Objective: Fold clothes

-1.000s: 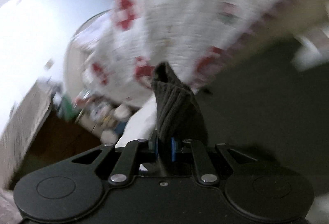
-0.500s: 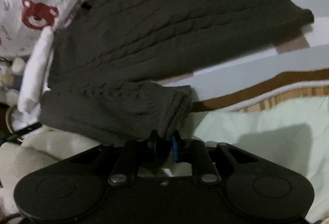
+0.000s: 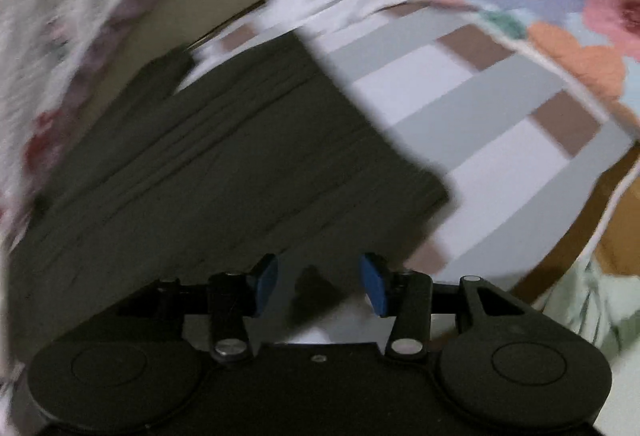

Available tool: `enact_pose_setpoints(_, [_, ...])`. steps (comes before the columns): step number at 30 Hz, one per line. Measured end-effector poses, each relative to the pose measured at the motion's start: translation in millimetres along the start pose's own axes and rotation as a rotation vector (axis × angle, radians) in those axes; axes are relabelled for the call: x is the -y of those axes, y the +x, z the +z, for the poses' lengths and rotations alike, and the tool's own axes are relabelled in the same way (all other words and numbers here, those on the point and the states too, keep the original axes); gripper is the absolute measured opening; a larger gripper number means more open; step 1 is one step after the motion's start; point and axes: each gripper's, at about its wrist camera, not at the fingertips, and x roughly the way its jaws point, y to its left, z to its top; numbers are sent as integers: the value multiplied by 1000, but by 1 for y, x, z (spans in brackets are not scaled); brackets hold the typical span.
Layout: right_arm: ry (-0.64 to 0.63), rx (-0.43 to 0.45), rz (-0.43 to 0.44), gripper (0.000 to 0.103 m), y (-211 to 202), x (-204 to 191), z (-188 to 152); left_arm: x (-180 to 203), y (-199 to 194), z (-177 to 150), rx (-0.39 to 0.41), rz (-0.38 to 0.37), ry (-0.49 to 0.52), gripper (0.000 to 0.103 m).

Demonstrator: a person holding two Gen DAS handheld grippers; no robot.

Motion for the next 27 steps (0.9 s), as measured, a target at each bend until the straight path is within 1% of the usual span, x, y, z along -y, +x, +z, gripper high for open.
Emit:
enact_pose_setpoints(2, [38, 41, -26, 52, 14, 8, 4, 4, 25, 5, -7, 15, 11, 55])
enact_pose_setpoints(4, [67, 58, -49, 52, 19, 11, 2, 12, 47, 6, -5, 63, 55, 54])
enact_pose_setpoints(5, [67, 65, -49, 52, 20, 10, 1, 15, 55, 7, -7, 70, 75, 53])
enact_pose_setpoints(7, [36, 79, -59, 53, 19, 9, -1, 18, 67, 8, -4, 39, 75, 53])
enact_pose_setpoints(8, [10, 81, -65, 53, 19, 7, -2, 15, 71, 9, -12, -2, 41, 54])
enact_pose_setpoints(9, [-10, 84, -70, 53, 19, 7, -2, 11, 76, 9, -20, -42, -15, 56])
enact_pose_setpoints(11, [-50, 87, -77, 53, 19, 6, -2, 8, 79, 9, 4, -58, -74, 56])
enact_pose_setpoints(13, [-68, 92, -78, 54, 17, 7, -4, 14, 80, 12, 15, -26, -28, 56])
enact_pose_setpoints(16, [-85, 104, -90, 55, 17, 9, -7, 21, 76, 8, 62, 84, 43, 57])
enact_pose_setpoints(18, [-102, 104, -95, 55, 17, 8, -9, 23, 74, 2, 75, 102, 61, 57])
enact_pose_setpoints(19, [-110, 104, -96, 56, 17, 7, -10, 25, 74, -1, 70, 96, 71, 57])
enact_pose_setpoints(20, [-108, 106, -80, 56, 16, 6, -12, 25, 74, -3, 61, 74, 70, 57])
enact_pose_setpoints(21, [-106, 107, -63, 56, 14, 6, -15, 22, 73, -3, 46, 26, 42, 57])
enact_pose_setpoints(23, [-102, 111, -30, 60, 12, 5, -20, 12, 76, -3, 22, -64, -60, 58])
enact_pose_setpoints(25, [-99, 115, 3, 61, 9, 4, -26, 7, 79, -1, 20, -98, -110, 59])
enact_pose_setpoints(26, [-97, 117, 18, 61, 8, 4, -28, 8, 81, 0, 20, -100, -101, 57])
enact_pose_setpoints(27, [-91, 123, 12, 61, 10, 4, -29, 10, 82, 1, 21, -94, -82, 53])
